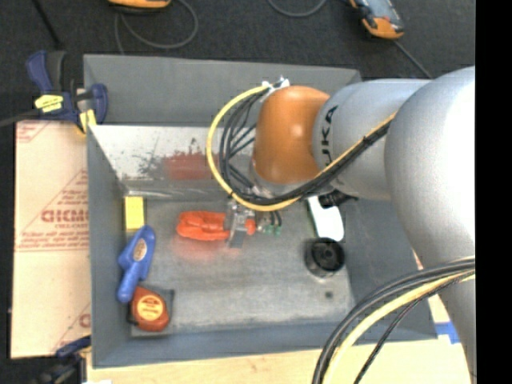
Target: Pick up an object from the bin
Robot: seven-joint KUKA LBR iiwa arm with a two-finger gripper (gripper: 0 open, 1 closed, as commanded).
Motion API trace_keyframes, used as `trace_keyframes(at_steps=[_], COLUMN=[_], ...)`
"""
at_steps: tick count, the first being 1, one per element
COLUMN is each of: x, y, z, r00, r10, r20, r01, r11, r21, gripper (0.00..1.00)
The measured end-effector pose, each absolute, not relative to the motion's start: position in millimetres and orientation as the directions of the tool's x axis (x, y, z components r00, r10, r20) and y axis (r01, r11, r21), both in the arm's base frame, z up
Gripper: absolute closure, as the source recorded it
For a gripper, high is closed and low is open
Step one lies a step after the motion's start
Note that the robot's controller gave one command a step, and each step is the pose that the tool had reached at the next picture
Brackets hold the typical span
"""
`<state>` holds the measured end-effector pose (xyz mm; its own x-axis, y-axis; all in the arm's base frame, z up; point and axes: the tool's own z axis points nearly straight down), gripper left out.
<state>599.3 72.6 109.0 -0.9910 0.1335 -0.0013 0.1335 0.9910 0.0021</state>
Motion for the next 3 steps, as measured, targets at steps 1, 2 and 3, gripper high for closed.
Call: trace_keyframes(at_steps=[1, 2, 3], x=[614.8, 623.9, 621.9], y=[78, 91, 95], z=[119, 119, 160], r00=[-0.992, -0.990, -0.989], r10=[0.126, 0.142, 0.147], r20=[-0.007, -0.004, 0.006], r01=[0.126, 0.142, 0.147], r11=[0.992, 0.990, 0.989], r21=[0.004, 0.003, 0.001], gripper=[1.00, 1.00, 1.00])
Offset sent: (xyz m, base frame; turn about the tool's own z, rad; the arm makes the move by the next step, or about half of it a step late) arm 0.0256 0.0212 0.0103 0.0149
